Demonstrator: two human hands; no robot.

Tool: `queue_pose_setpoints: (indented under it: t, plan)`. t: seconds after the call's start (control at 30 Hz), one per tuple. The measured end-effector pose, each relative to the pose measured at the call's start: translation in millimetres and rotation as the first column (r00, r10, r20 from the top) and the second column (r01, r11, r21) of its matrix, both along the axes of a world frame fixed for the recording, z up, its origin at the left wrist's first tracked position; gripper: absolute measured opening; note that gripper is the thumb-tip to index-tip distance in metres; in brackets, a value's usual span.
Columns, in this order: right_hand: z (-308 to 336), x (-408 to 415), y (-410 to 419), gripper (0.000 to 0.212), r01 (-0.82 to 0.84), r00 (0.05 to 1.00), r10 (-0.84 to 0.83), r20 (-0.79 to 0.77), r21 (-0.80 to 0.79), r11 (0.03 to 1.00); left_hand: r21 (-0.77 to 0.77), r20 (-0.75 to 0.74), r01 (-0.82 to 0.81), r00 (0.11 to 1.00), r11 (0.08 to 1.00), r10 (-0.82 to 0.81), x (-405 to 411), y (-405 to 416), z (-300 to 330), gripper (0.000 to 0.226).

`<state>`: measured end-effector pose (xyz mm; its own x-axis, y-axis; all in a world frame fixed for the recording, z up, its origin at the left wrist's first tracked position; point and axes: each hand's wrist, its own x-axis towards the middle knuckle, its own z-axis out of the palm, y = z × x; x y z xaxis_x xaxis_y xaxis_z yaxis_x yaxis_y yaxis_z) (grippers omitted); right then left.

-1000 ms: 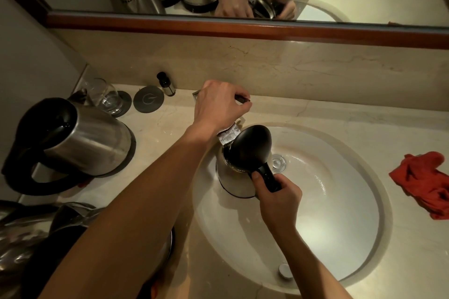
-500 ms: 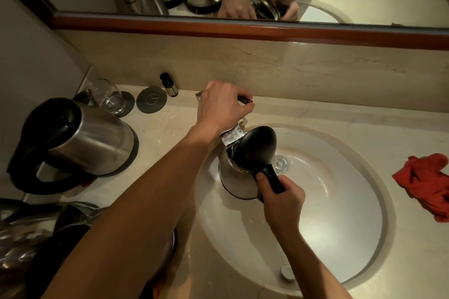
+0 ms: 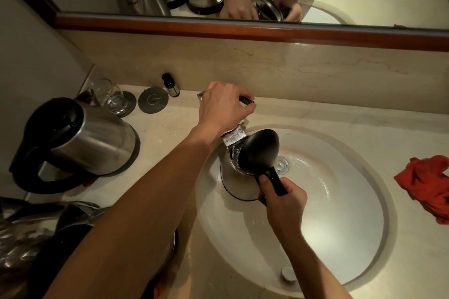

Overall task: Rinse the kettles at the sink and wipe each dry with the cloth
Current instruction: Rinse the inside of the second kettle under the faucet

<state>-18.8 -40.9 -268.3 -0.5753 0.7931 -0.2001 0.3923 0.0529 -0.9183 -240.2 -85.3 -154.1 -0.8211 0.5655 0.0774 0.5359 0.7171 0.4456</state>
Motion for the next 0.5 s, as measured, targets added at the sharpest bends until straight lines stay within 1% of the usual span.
queue_pose_setpoints:
  t: [0.23,0.5]
  plan:
    - [0.2,-0.2,0.5,0.066,-0.01,1.0,0.011,-0.007,0.018,1.0,-0.002,-0.009,-0.001,1.0,1.0,0.001,-0.6,-0.2,-1.0,0.025]
    - [3.9,-0.4,1.0,0.07,-0.023,1.0,0.023,-0.02,-0.017,1.0,-0.009,-0.013,0.002,1.0,1.0,-0.002,0.2,-0.1,-0.1,0.024]
